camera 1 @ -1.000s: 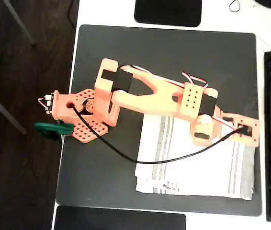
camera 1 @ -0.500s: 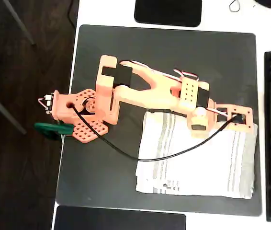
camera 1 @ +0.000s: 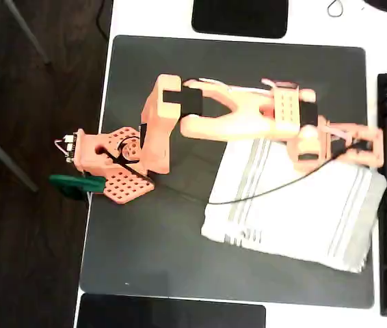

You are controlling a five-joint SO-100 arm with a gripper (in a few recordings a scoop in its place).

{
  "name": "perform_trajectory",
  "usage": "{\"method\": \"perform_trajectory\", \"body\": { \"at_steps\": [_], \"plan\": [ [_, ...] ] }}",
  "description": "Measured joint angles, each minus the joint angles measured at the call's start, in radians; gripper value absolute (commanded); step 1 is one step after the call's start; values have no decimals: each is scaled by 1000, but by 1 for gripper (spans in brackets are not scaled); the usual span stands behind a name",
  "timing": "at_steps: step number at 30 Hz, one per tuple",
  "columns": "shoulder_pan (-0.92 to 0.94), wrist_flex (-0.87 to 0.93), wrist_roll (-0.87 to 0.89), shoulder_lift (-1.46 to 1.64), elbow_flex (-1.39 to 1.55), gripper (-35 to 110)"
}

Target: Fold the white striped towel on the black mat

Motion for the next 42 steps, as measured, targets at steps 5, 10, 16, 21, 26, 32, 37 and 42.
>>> {"method": "perform_trajectory", "body": {
  "at_steps": [5,10,16,21,26,32,37,42],
  "plan": [
    [-87,20,21,-35,-69,0],
    [-170,34,37,-43,-89,0],
    [-227,63,48,-43,-89,1],
    [-227,8,83,-38,-37,13],
    [-225,-2,110,78,43,17],
    [-183,-14,124,302,241,8],
    [-126,-31,129,534,480,2],
    [-58,-58,138,796,744,0]
  ]
}}
